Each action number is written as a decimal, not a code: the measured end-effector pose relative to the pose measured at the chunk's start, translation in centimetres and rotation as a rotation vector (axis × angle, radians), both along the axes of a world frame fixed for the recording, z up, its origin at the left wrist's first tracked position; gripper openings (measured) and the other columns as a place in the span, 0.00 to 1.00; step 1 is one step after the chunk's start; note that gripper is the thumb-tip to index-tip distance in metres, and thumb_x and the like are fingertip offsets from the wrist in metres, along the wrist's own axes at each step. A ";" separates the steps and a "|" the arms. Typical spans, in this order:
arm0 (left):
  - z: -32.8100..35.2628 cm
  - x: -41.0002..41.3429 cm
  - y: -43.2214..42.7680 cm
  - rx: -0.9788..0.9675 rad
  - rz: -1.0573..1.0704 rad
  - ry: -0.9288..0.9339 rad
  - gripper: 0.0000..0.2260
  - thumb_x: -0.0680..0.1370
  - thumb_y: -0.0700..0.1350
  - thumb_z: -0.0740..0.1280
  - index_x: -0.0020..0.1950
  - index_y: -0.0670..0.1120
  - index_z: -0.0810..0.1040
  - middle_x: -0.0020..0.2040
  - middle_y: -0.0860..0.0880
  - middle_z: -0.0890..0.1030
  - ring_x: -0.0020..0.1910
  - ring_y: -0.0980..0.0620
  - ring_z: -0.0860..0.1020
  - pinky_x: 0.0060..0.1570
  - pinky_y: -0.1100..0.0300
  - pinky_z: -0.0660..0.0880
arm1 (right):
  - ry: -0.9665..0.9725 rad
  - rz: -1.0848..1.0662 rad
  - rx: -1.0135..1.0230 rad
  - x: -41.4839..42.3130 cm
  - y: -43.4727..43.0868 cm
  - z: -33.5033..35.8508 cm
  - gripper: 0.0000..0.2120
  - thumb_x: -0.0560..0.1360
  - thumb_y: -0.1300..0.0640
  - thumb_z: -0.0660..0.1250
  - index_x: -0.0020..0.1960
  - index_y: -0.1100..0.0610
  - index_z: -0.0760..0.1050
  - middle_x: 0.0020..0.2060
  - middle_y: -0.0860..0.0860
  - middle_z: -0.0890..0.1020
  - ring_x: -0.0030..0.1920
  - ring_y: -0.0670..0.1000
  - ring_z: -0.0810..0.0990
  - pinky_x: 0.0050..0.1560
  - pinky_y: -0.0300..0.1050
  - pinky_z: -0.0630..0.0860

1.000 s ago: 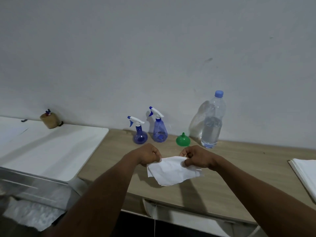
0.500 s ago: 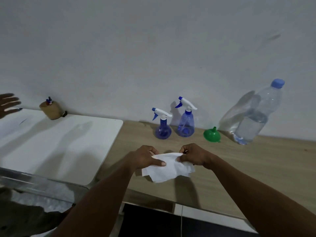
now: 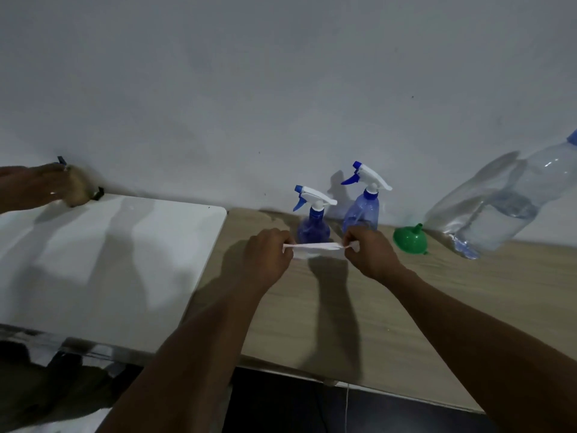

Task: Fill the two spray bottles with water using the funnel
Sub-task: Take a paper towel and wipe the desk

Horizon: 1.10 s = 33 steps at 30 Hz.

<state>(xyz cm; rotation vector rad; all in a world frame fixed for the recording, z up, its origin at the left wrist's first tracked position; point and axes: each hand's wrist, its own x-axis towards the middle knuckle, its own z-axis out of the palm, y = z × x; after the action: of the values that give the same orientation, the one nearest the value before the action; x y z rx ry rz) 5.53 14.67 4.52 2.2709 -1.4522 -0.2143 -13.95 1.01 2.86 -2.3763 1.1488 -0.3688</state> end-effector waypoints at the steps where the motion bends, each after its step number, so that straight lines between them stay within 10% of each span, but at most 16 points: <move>1: -0.5 0.2 -0.1 -0.017 -0.026 -0.065 0.09 0.80 0.46 0.68 0.58 0.50 0.84 0.56 0.50 0.83 0.54 0.48 0.80 0.50 0.58 0.71 | 0.007 0.015 -0.103 -0.1 0.0 -0.5 0.06 0.70 0.63 0.72 0.46 0.55 0.79 0.45 0.49 0.79 0.46 0.51 0.77 0.44 0.43 0.70; 8: -8.8 1.1 0.9 0.087 -0.188 -0.141 0.12 0.65 0.41 0.79 0.47 0.51 0.88 0.50 0.51 0.87 0.49 0.49 0.86 0.54 0.58 0.78 | 0.258 0.124 -0.201 -2.4 1.9 -7.9 0.08 0.69 0.56 0.68 0.47 0.51 0.79 0.53 0.53 0.82 0.56 0.58 0.78 0.52 0.51 0.73; 20: -13.1 1.2 3.7 0.257 0.002 -0.201 0.30 0.80 0.55 0.56 0.79 0.42 0.63 0.78 0.38 0.67 0.78 0.38 0.65 0.76 0.42 0.65 | 0.233 0.383 -0.276 2.2 4.2 -8.7 0.28 0.79 0.41 0.54 0.76 0.49 0.64 0.78 0.52 0.63 0.77 0.55 0.60 0.75 0.60 0.60; 24: -14.4 1.1 4.9 0.278 0.072 -0.144 0.36 0.81 0.63 0.45 0.82 0.41 0.59 0.82 0.39 0.60 0.82 0.38 0.58 0.78 0.41 0.58 | 0.319 0.494 -0.165 4.3 4.3 -11.2 0.34 0.80 0.32 0.39 0.81 0.47 0.50 0.81 0.49 0.49 0.81 0.51 0.44 0.79 0.61 0.46; 33: -15.1 0.7 4.5 0.311 0.079 -0.155 0.38 0.79 0.65 0.38 0.84 0.44 0.51 0.84 0.42 0.51 0.84 0.41 0.48 0.81 0.44 0.46 | 0.345 0.410 -0.185 2.7 2.8 -12.3 0.35 0.80 0.31 0.41 0.81 0.46 0.46 0.81 0.48 0.47 0.81 0.50 0.43 0.79 0.61 0.44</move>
<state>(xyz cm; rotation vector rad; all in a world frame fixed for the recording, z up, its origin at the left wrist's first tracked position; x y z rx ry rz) 6.26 19.19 -10.57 2.6413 -1.4884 -0.2603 -11.29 3.85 -9.43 -2.8357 0.7515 0.0822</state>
